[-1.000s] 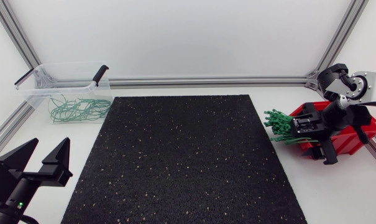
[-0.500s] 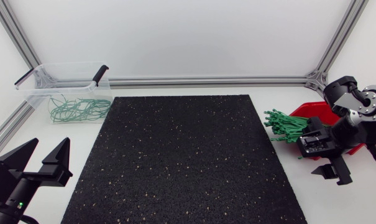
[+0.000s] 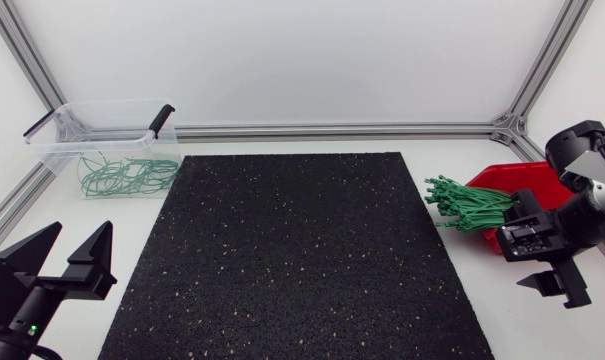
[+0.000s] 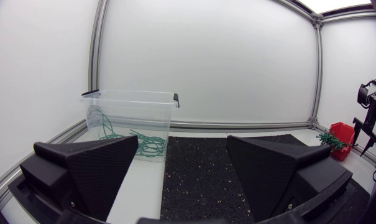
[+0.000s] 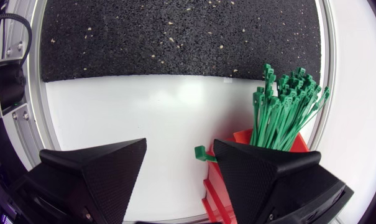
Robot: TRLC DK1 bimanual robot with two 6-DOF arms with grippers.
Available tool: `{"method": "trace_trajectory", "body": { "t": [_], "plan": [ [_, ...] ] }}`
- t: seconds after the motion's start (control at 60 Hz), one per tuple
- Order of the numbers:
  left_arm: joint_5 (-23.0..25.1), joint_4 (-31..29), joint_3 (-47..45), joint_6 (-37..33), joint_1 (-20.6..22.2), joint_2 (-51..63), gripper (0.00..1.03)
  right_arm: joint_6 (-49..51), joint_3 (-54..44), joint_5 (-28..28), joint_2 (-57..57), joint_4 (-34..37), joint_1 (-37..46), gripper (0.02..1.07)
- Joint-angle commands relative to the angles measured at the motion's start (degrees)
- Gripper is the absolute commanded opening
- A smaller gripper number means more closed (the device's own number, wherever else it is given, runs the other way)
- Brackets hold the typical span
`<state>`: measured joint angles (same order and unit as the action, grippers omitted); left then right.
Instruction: Take a green cable tie from the red box, thread the tail through the head to close it, then place it in the transparent bin on the left.
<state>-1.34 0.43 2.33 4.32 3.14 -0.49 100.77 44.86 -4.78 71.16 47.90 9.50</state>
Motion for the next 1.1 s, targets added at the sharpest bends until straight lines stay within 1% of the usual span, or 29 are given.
{"method": "trace_trajectory", "body": {
  "t": [0.0, 0.183, 0.35, 0.5, 0.667, 1.083],
  "plan": [
    [0.1, -1.6, -2.2, 0.0, -0.3, 0.0, 0.99, 1.4, -0.7, -0.3, 0.6, -0.5, 0.3, 0.81],
    [0.1, -1.6, -2.2, 0.0, -0.4, 0.0, 0.99, -0.2, -0.9, 0.0, 3.2, -5.6, -0.2, 0.81],
    [0.1, -1.6, -2.2, 0.0, -0.2, 0.0, 0.99, -1.6, -0.7, 0.2, 6.0, -8.6, -0.5, 0.81],
    [0.1, -1.6, -2.2, 0.0, -0.5, 0.0, 0.99, -2.5, -0.5, 0.9, 7.4, -9.7, -0.9, 0.81],
    [0.1, -1.6, -2.2, 0.0, -0.4, -0.1, 0.99, -3.6, -0.2, 1.9, 6.5, -9.9, -2.1, 0.81],
    [0.2, -1.7, -2.1, 0.0, -0.4, 0.0, 0.99, -5.1, -0.7, 0.8, 9.7, -13.4, -3.6, 0.81]
  ]
}}
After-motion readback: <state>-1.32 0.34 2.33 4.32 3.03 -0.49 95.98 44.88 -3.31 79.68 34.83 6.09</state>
